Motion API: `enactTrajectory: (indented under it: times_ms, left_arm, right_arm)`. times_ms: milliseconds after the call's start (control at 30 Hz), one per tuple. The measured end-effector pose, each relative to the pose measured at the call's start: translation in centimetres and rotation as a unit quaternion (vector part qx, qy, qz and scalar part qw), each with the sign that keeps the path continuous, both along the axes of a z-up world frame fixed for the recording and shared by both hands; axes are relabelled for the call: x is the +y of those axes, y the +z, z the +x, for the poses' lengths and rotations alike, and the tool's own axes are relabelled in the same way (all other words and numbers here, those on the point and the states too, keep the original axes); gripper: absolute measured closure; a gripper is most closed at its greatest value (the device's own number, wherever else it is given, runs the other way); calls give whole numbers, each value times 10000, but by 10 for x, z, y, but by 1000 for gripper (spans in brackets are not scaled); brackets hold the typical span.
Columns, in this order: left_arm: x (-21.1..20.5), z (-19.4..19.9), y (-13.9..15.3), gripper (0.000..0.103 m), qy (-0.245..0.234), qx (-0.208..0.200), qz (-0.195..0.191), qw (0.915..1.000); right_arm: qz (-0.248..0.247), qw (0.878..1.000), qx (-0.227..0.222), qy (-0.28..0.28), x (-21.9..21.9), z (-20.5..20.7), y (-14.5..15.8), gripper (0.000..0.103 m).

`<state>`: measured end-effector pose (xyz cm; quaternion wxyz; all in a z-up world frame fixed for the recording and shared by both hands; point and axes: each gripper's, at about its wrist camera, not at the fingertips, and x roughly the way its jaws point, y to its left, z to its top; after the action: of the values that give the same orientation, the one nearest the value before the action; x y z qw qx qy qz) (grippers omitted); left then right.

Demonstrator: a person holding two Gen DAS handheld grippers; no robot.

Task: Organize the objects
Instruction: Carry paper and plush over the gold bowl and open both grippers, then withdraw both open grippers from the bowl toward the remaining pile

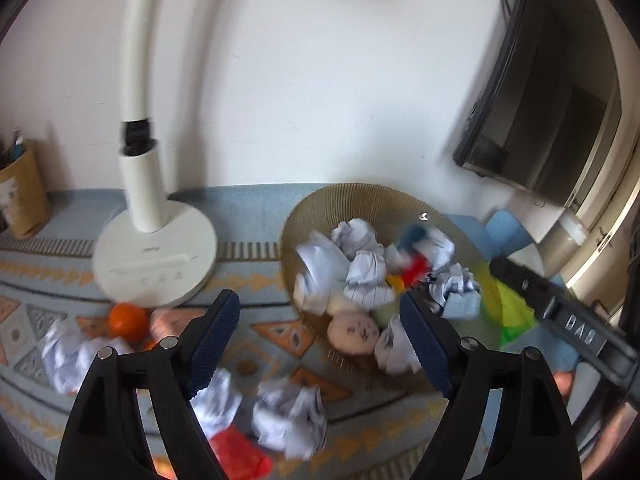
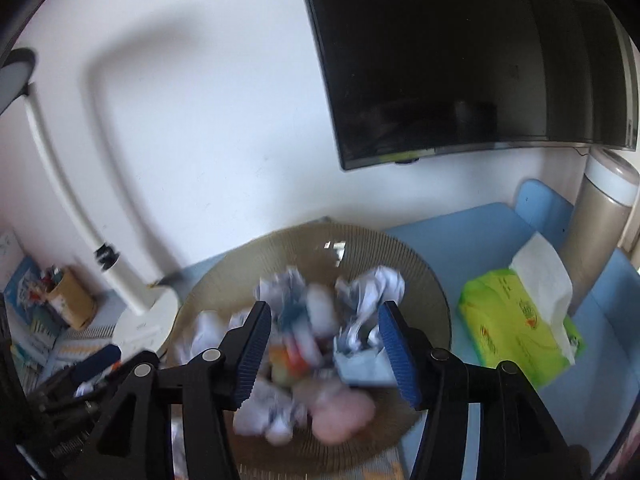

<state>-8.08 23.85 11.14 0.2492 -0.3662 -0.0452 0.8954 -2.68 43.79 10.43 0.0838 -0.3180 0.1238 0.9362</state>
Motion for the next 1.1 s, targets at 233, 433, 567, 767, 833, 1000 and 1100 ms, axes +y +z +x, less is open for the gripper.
enactTrajectory:
  times_ms: [233,433,567,767,833,1000,1100]
  left_arm:
    - [-97,69,-9,3,856,315,-2,9958]
    - [-192,104,-54,1,2073,212,-408,9772]
    - [-225,100,-78,1,2487,36,-363,9679]
    - [-222,103,-89,1,2463,92,-495,9679]
    - [-218,106,-89,1,2369,145,-613,9695]
    - [-214,102,-92,1,2293,-8,-736,9706]
    - [-211,98,-95,1,2296,-128,-866,9693]
  right_arm:
    - [99,9942,29,1075,-67,70,-8,37]
    - [343,9845,-16,1721,-132,105,-60,13]
    - [776,9819,-118,1721,-154,108,-92,13]
    - [929,9824,-234,1605,-156,106,-102,13]
    - [891,9835,-246,1552,-154,104,-102,13]
    - [527,9883,-150,1422,-140,105,-98,13]
    - [133,9900,10,1405,-126,109,-94,10]
